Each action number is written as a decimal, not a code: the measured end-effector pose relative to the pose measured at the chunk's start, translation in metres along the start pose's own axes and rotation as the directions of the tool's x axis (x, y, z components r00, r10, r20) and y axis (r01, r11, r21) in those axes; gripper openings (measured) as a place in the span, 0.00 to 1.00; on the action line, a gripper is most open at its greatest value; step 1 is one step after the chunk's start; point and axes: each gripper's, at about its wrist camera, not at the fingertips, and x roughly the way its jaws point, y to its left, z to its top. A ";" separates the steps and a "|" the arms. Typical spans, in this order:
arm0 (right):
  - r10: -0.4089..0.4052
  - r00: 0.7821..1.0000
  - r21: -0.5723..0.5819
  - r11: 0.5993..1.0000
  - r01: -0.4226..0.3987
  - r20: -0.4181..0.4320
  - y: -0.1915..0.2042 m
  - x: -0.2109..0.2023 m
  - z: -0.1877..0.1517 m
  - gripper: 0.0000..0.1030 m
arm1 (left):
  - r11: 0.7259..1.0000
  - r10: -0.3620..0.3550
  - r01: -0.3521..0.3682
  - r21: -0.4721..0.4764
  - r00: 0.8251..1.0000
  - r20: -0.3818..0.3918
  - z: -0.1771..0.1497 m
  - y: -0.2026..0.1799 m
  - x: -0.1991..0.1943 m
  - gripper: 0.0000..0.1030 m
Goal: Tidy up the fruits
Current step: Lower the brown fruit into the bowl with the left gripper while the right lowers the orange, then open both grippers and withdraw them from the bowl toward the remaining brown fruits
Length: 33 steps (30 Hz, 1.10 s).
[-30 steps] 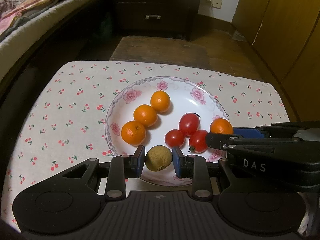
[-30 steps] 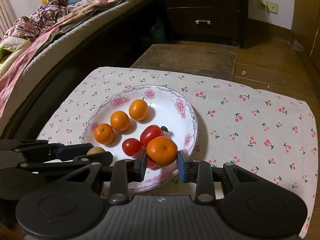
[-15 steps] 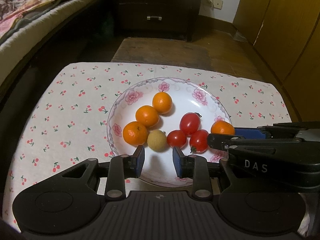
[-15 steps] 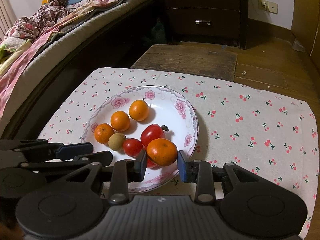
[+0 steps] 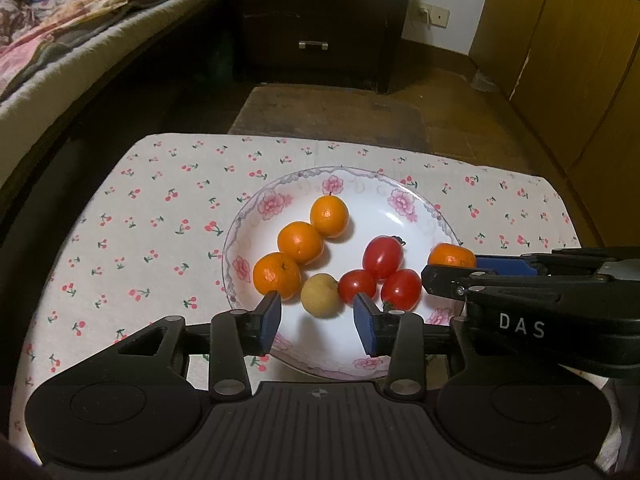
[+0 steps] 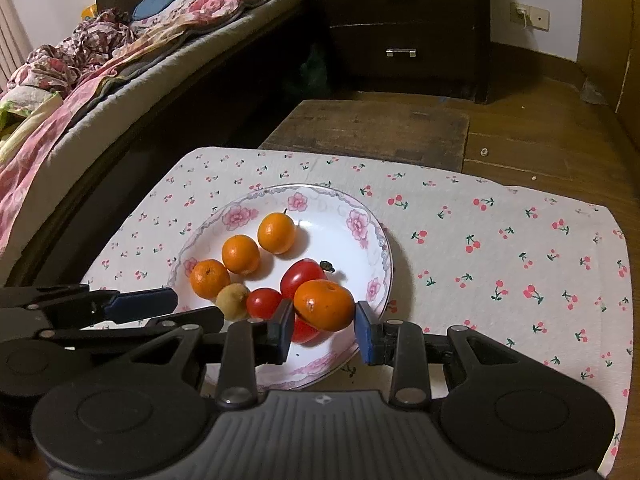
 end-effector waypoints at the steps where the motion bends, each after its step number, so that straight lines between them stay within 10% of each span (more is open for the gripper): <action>1: 0.001 1.000 0.002 1.000 -0.001 0.003 0.000 -0.001 0.000 0.32 | 1.000 -0.001 0.001 -0.002 1.000 0.001 0.000 0.000 0.000 0.49; 33: 0.018 0.999 0.015 1.000 -0.018 0.038 0.008 -0.040 -0.020 0.35 | 0.999 -0.038 0.038 0.000 0.999 0.020 -0.027 -0.002 -0.034 0.58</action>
